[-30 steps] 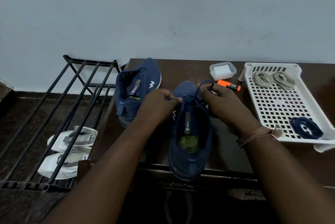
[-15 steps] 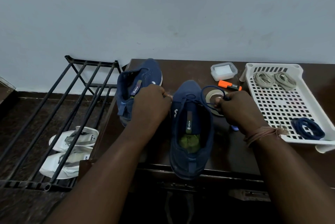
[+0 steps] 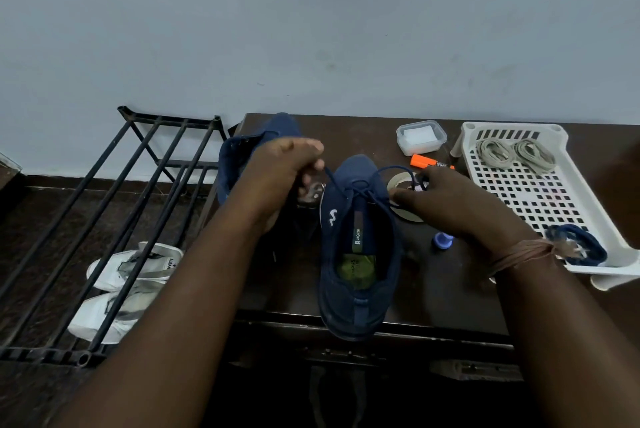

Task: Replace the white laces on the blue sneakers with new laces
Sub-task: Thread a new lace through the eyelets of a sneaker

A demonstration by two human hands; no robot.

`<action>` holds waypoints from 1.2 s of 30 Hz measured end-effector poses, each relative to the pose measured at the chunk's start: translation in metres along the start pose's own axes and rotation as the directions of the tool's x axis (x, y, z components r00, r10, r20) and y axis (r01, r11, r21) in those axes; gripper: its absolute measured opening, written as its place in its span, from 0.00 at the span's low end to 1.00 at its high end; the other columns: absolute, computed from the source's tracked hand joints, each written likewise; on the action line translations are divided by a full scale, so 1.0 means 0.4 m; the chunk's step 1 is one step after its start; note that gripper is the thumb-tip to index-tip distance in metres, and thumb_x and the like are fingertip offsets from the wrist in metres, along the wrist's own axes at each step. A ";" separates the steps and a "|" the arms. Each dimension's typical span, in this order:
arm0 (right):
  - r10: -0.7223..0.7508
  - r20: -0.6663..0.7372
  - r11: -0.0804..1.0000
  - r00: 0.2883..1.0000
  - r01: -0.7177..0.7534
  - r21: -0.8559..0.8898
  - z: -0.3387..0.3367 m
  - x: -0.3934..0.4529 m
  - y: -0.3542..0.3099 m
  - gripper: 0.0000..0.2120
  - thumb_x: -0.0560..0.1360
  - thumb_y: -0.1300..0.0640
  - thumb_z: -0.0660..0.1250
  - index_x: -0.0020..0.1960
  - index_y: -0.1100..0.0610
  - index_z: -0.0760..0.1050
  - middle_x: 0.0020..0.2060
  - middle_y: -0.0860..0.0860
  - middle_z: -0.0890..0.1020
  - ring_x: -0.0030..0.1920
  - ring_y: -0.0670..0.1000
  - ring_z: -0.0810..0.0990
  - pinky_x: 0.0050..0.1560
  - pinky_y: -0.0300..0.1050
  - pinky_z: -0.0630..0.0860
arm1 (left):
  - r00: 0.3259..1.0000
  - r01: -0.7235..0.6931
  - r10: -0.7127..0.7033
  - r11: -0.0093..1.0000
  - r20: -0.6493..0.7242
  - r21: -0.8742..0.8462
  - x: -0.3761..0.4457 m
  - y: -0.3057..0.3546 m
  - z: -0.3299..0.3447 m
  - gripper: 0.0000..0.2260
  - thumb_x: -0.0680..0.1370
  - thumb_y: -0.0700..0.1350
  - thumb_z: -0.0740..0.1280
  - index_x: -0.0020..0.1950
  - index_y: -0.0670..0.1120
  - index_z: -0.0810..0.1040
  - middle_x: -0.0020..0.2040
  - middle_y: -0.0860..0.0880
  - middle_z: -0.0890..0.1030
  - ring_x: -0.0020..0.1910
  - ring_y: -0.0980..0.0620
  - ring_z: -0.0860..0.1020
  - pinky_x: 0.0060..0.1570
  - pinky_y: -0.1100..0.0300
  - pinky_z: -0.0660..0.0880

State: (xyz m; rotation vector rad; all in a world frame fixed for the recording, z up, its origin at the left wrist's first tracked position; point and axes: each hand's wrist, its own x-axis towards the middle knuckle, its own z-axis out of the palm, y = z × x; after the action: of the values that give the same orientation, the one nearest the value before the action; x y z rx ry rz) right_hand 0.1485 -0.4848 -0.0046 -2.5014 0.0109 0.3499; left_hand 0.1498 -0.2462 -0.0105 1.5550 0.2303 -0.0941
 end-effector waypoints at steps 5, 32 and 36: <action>-0.054 -0.435 0.916 0.899 0.218 0.337 -0.023 0.012 -0.006 0.17 0.75 0.53 0.56 0.53 0.63 0.78 0.51 0.59 0.81 0.52 0.61 0.79 0.55 0.56 0.77 | 0.964 -0.246 0.245 0.969 -0.101 0.003 -0.002 0.017 -0.012 0.09 0.82 0.39 0.66 0.61 0.44 0.80 0.53 0.46 0.86 0.41 0.52 0.80 0.41 0.61 0.78; -0.332 -0.260 0.941 0.907 0.339 -0.017 0.096 0.016 -0.048 0.10 0.78 0.60 0.67 0.56 0.54 0.84 0.52 0.53 0.84 0.52 0.52 0.81 0.54 0.42 0.75 | 0.996 -0.086 0.048 0.609 0.072 0.789 -0.055 -0.029 0.067 0.08 0.77 0.49 0.70 0.42 0.49 0.86 0.41 0.52 0.85 0.39 0.55 0.82 0.42 0.56 0.80; -0.351 -0.213 0.936 0.912 0.347 -0.056 0.109 0.003 -0.064 0.14 0.78 0.62 0.65 0.59 0.52 0.83 0.55 0.50 0.84 0.55 0.49 0.81 0.51 0.33 0.66 | 0.994 0.067 -0.106 0.765 0.022 0.641 -0.046 -0.033 0.044 0.08 0.80 0.43 0.69 0.42 0.49 0.85 0.43 0.49 0.85 0.40 0.54 0.80 0.39 0.61 0.74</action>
State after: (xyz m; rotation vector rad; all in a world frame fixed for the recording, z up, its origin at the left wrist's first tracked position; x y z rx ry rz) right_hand 0.1411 -0.4389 -0.0244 -2.4831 -0.3487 -0.0769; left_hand 0.1307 -0.2657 -0.0195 2.2268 0.2378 -0.3184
